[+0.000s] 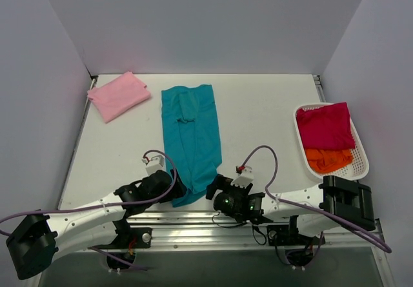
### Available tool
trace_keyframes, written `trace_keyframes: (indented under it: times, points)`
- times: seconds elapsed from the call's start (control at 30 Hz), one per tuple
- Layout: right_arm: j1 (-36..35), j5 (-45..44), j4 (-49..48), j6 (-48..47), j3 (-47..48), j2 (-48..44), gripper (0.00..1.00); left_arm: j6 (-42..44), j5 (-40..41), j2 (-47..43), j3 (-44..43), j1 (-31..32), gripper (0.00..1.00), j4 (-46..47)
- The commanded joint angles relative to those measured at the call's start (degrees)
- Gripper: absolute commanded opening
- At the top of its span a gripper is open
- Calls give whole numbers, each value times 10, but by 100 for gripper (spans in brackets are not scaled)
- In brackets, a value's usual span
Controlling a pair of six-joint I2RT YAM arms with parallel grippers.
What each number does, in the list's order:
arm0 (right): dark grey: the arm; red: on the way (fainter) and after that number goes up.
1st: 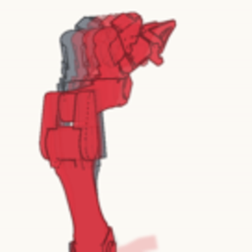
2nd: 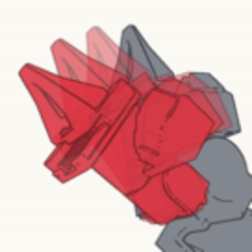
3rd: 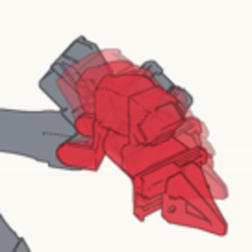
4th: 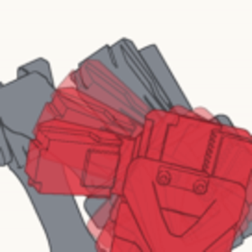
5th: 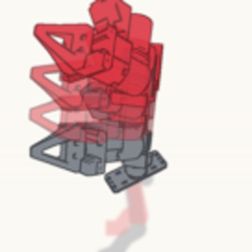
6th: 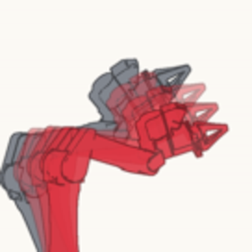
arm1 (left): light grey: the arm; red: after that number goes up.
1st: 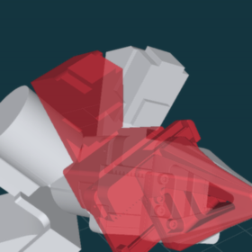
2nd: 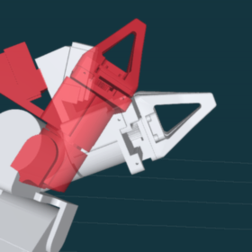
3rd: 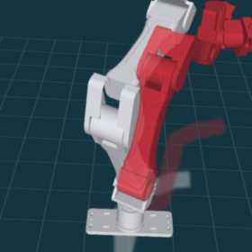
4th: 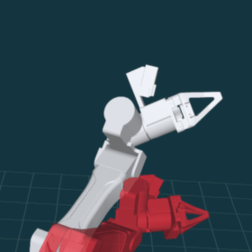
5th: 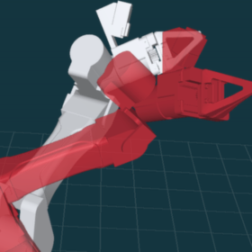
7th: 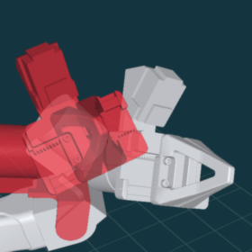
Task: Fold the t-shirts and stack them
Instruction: Fold the tshirt
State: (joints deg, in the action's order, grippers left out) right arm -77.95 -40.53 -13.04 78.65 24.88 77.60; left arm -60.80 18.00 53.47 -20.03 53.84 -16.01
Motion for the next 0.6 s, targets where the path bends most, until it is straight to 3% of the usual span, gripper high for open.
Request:
trace_keyframes:
  times: [0.0,0.17,0.57]
  points:
    - [29,-36,78,0,-2,-19,97,-2,-3,-12,9,1,94,-21]
    - [87,0,-13,-67,-19,6,95,-4,0,-7,8,1,94,-18]
    - [88,35,-77,-91,16,91,88,-5,5,-1,9,1,94,-13]
